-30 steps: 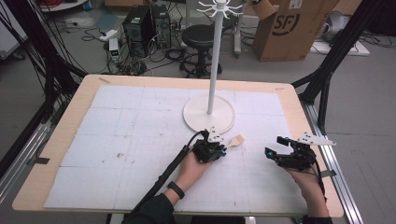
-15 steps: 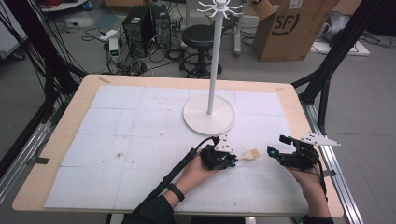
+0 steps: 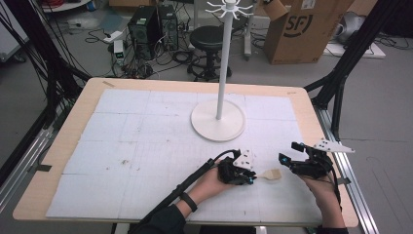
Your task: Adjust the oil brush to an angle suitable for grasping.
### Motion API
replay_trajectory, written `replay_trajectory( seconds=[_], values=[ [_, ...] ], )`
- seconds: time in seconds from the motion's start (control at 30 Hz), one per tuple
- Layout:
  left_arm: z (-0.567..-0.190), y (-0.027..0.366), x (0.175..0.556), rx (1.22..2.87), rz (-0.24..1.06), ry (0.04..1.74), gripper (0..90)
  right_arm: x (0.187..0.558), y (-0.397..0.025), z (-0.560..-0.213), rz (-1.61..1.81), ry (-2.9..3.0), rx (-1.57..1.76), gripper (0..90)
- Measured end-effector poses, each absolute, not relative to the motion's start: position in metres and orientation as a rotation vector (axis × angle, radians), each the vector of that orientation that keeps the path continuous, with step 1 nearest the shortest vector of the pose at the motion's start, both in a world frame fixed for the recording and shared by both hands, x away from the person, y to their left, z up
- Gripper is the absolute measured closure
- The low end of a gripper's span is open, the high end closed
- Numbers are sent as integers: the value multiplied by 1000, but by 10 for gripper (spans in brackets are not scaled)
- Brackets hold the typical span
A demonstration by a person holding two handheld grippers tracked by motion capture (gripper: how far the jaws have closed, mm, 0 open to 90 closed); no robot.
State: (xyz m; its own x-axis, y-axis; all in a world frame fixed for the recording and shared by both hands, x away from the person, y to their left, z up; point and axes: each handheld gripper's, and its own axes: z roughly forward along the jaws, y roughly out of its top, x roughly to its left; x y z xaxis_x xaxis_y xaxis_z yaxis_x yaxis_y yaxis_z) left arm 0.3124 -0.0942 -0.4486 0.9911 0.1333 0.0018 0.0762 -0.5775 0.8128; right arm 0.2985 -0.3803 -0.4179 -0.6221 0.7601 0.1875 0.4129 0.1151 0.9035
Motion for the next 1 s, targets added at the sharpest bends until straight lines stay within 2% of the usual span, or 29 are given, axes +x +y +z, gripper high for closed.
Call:
replay_trajectory(
  seconds=[0.1, 0.17, 0.27, 0.53, 1.0],
  values=[
    [-448, -94, 313, 2180, 78, 161, 798, 298, -380, -418, 1507, 2081, 1142, 163],
    [-447, -93, 313, 2172, 58, 199, 649, 298, -380, -418, 1505, 2083, 1142, 163],
    [-444, -90, 314, 2165, 43, 221, 534, 298, -380, -419, 1506, 2083, 1147, 163],
    [-419, -50, 312, 2070, 90, 267, 358, 298, -380, -419, 1502, 2089, 1144, 163],
    [-395, 89, 299, 1883, 242, 449, 264, 300, -375, -421, 1485, 2103, 1144, 163]
  ],
)
